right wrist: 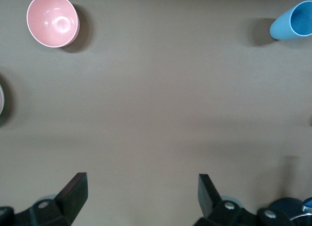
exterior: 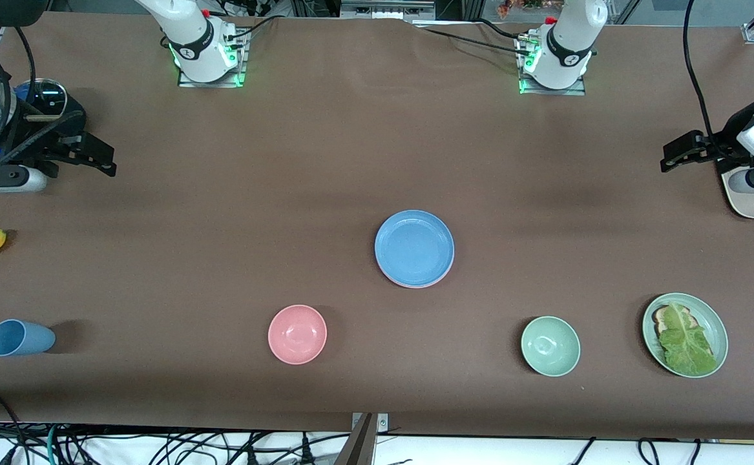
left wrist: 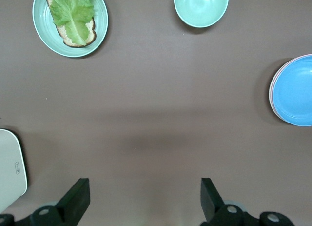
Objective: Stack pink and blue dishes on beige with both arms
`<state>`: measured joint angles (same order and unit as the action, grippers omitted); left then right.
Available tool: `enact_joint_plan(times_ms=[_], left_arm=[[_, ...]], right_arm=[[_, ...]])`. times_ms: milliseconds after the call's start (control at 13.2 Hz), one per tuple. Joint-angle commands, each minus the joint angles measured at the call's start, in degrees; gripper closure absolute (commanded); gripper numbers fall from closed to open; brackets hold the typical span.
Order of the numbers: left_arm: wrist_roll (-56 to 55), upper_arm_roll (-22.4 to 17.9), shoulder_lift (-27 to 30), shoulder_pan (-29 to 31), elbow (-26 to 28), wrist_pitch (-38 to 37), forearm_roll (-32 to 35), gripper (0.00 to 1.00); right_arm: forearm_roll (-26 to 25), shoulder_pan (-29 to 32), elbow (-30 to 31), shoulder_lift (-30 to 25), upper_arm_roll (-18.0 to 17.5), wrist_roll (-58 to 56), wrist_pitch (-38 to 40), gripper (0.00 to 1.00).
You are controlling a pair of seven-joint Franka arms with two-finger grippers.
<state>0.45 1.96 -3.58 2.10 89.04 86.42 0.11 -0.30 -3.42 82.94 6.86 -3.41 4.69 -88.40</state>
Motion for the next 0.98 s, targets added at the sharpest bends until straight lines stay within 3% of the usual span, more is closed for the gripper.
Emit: enact_joint_plan(times_ms=[0,908], left_arm=[[1.2,-0.2,-0.7,-0.3,-1.6,-0.6,-0.1,0.0],[1.2,-0.2,-0.7,-0.4,-1.6,-0.6,-0.1,0.0]], right_arm=[[-0.5,0.5,-0.8,-0.6,-0.6,-0.9,1.2,0.0],[-0.6,0.5,-0.5,-0.8,-0.5,-2.0,2.8,0.0]])
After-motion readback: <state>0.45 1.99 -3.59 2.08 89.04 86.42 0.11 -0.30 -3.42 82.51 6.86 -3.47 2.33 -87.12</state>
